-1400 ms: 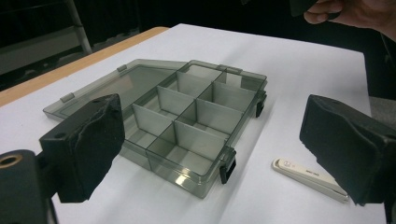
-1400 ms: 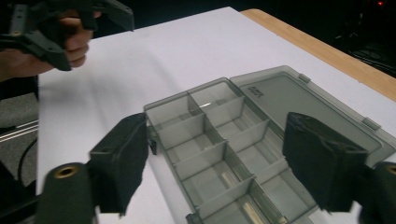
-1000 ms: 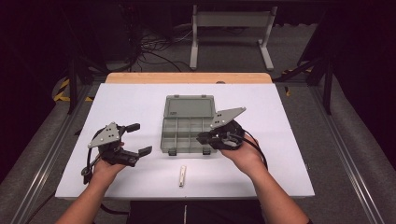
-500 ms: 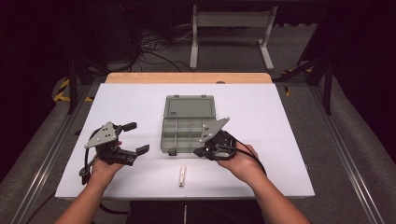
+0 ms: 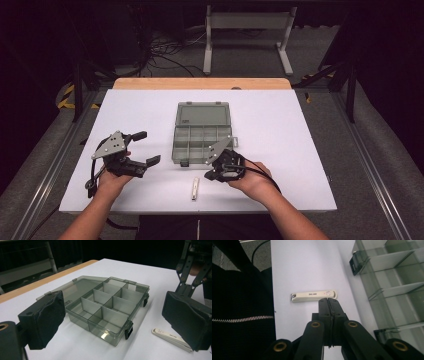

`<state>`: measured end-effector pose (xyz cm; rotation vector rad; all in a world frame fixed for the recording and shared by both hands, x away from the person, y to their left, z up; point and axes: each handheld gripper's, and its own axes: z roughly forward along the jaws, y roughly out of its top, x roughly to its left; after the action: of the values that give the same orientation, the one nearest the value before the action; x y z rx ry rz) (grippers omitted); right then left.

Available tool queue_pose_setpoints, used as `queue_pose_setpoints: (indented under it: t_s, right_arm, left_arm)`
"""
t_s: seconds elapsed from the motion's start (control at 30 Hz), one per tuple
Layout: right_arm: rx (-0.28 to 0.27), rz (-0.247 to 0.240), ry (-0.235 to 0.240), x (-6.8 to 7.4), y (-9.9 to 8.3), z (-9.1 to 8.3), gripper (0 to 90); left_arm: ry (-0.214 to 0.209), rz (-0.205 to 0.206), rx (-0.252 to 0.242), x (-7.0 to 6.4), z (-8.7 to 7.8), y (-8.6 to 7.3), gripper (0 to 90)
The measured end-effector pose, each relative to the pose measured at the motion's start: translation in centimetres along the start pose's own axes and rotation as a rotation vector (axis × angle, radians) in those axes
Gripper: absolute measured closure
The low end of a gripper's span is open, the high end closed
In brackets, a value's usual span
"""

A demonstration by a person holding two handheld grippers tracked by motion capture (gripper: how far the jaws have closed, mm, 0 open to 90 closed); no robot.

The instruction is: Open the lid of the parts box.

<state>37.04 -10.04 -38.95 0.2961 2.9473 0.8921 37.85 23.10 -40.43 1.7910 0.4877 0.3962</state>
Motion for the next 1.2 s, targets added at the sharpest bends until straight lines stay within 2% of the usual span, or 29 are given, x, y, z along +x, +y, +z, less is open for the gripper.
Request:
queue_pose_setpoints:
  t_s: [0.13, 0.23, 0.27, 0.3, 0.37, 0.77, 1.2]
  right_arm:
    - [0.034, -0.007, 0.026, 0.4, -0.1, 1.3, 89.8]
    - [0.041, -0.022, 0.032, 0.5, 0.0, 1.8, 89.8]
    - [0.056, -0.010, 0.038, 0.7, 0.1, 2.1, 89.8]
    - [0.055, -0.030, 0.046, 0.7, 0.1, 2.3, 89.8]
    - [0.076, -0.021, 0.053, 1.0, 0.2, 2.7, 89.7]
    - [0.158, -0.050, 0.117, 2.1, 0.3, 4.7, 89.8]
    - [0.169, -0.058, 0.138, 2.4, 0.4, 5.5, 89.8]
  left_arm:
    - [0.000, -0.001, 0.003, 0.0, 0.1, -0.1, 6.0]
    - [-0.002, 0.005, 0.008, 0.0, 0.1, -0.1, 6.1]
    - [-0.001, 0.005, 0.007, 0.0, 0.1, -0.1, 6.1]
    - [-0.003, 0.004, 0.005, 0.0, 0.1, -0.1, 6.1]
    - [-0.003, 0.002, 0.006, 0.0, 0.1, -0.1, 6.1]
    - [-0.007, -0.004, 0.012, 0.0, 0.2, -0.2, 6.2]
    - [-0.009, -0.005, 0.020, 0.0, 0.3, -0.3, 6.4]
